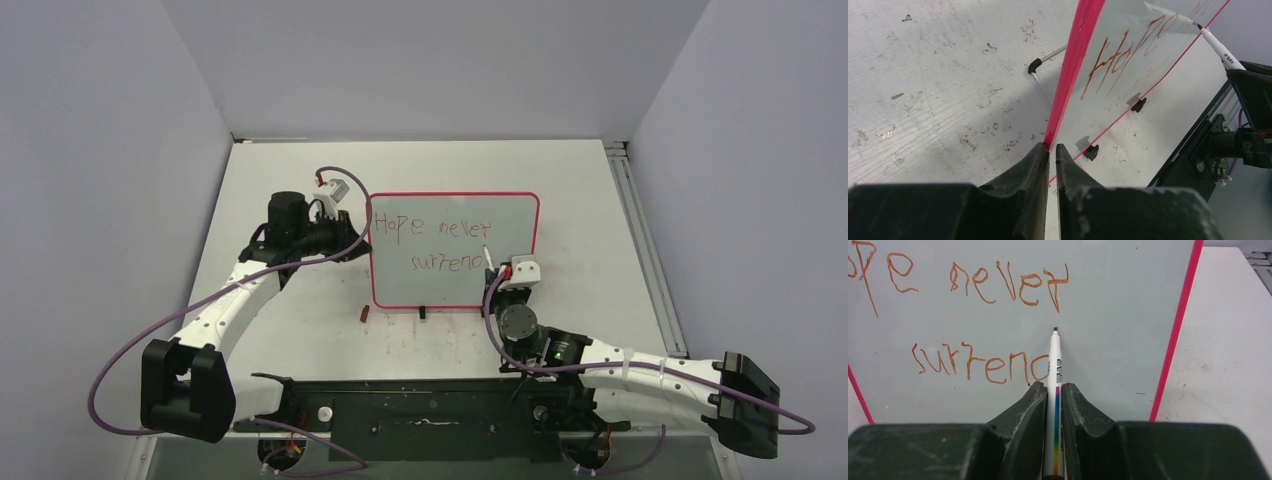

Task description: Write a sentence on the whiteboard

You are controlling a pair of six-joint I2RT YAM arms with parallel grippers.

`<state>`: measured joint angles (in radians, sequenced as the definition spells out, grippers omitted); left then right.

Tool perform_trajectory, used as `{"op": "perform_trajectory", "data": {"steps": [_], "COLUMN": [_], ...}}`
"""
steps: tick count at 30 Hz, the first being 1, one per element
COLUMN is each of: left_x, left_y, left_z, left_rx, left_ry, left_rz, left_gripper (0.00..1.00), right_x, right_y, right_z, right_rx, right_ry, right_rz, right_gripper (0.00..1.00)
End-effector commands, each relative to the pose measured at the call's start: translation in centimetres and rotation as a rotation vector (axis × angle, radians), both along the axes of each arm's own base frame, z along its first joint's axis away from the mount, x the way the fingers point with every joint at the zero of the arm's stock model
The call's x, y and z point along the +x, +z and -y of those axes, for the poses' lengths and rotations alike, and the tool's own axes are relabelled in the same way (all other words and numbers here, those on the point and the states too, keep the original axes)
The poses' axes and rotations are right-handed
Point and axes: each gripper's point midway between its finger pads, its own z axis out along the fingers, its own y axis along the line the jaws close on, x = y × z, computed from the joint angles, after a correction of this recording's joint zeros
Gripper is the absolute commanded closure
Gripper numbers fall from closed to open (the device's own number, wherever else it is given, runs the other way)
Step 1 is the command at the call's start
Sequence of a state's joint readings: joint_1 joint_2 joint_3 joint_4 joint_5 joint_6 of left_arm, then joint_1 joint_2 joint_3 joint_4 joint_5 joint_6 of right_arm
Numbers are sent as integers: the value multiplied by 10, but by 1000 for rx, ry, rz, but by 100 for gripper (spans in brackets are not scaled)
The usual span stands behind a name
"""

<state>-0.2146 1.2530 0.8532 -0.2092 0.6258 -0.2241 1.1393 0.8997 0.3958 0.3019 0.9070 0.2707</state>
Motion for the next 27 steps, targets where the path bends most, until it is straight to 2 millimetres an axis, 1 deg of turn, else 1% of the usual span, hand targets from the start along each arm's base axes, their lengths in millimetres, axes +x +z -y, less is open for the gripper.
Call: {"op": "perform_trajectory", "data": {"steps": [1,7,22,27], "left_x": [-3,-3,-3,-4], "left_y": [18,18,20,19], "left_z": [10,10,10,10], "left_rx": [-38,-38,-38,-38], "left_ry": [-52,-52,-50,-50], "left_rz": [61,59,64,64], "left_gripper": [91,91,91,91], "right_x": [1,-3,-18,-21], "right_y": [4,-4,-17,-21], "right_z": [-4,-4,-1,2], "right_rx": [55,65,65,68], "right_ry": [3,11,-12,-29], "right_rz": [-13,-40,-68,-72], "right_gripper": [95,95,95,95]}}
